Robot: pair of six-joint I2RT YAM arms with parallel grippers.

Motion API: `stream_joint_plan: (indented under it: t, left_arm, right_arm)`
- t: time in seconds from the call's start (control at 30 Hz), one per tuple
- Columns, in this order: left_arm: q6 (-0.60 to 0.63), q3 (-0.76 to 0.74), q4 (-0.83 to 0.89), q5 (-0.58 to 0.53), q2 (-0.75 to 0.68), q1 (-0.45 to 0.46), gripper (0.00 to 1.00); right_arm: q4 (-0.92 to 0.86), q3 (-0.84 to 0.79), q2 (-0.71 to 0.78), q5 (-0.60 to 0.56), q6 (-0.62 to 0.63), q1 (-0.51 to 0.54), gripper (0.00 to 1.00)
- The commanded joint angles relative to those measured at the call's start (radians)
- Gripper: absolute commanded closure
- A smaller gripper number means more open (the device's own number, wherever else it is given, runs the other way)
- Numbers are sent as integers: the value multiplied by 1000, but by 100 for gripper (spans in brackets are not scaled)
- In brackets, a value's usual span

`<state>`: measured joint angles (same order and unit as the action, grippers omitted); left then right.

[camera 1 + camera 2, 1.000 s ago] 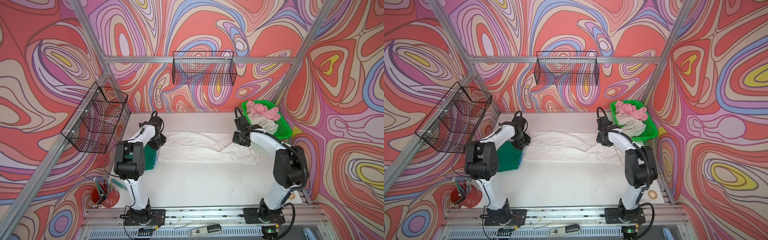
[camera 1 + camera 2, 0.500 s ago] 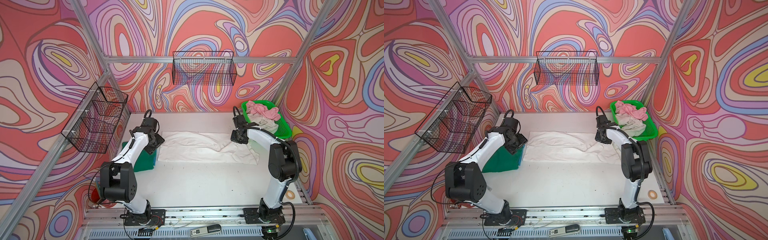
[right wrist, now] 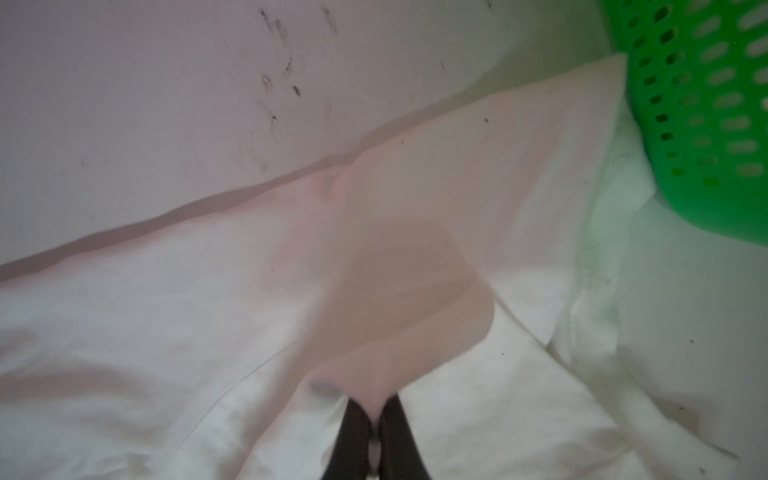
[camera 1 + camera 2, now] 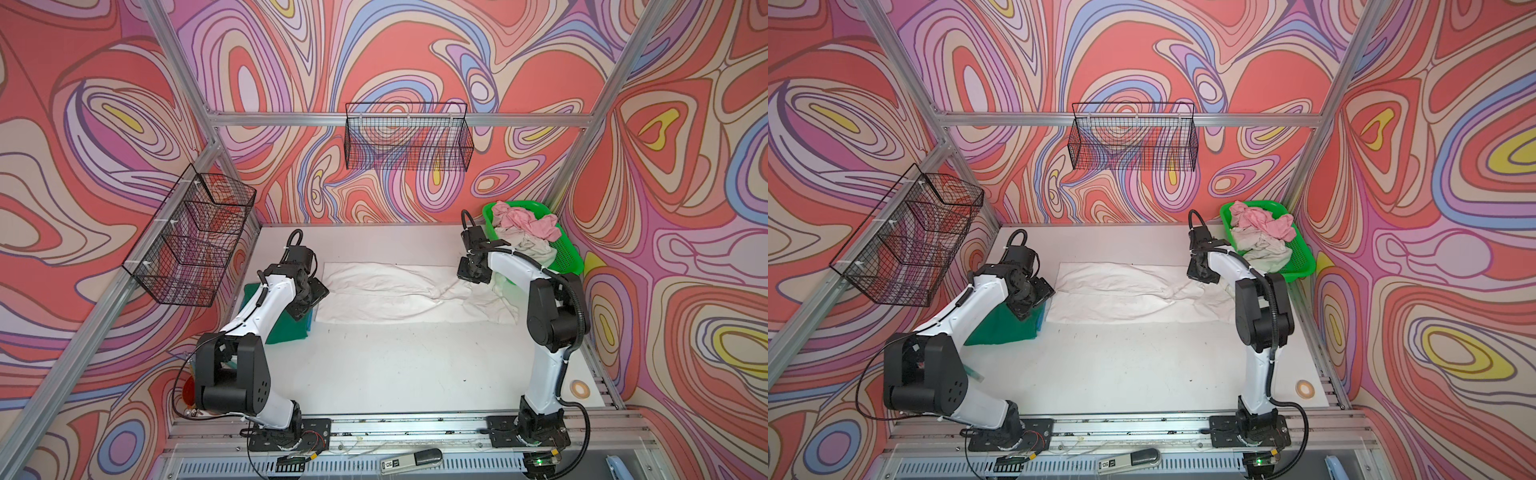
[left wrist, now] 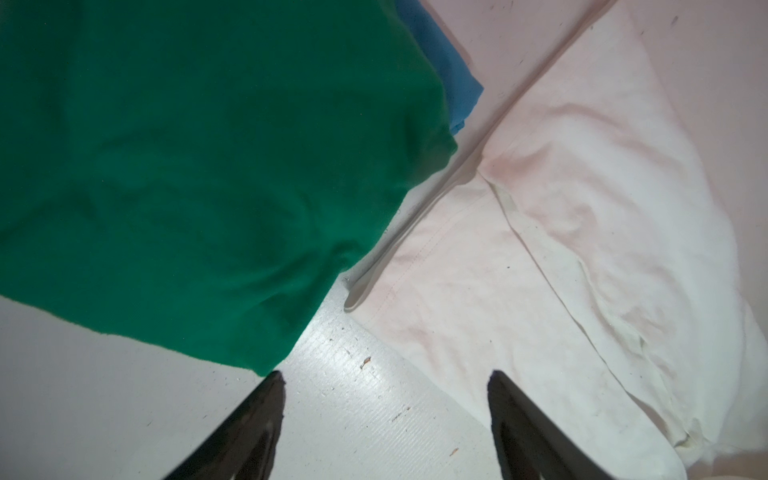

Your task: Fold and stack the t-shirts

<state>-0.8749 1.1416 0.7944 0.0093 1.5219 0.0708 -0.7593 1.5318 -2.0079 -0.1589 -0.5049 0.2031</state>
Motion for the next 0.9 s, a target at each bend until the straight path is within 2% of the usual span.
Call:
stream_joint_plan:
  t: [0.0, 0.2, 0.3, 0.33, 0.43, 0.47, 0.53, 0.87]
  left_arm:
    - [15, 0, 4, 6, -17, -3, 20]
    - [20, -18, 5, 13, -24, -5, 17]
    - [24, -29, 5, 22, -29, -5, 17]
    - [25, -32, 6, 25, -29, -5, 13]
    - [35, -40, 14, 36, -42, -7, 10]
    - [39, -44, 17, 35, -51, -9, 6]
    - [52, -53, 23, 40, -70, -16, 0]
    - [111, -138, 31, 31, -169, -46, 0]
  right_arm:
    - [-15, 23, -24, 5, 16, -4, 100]
    - [-31, 46, -61, 10, 13, -4, 98]
    - [-32, 53, -48, 21, 11, -5, 77]
    - [-35, 57, -39, 28, 10, -4, 71]
    - [-40, 56, 12, 25, 8, -4, 56]
    - [-39, 48, 36, 23, 6, -5, 53]
    - [-29, 22, 85, 31, 1, -4, 50]
    - [138, -302, 230, 175, -97, 9, 49]
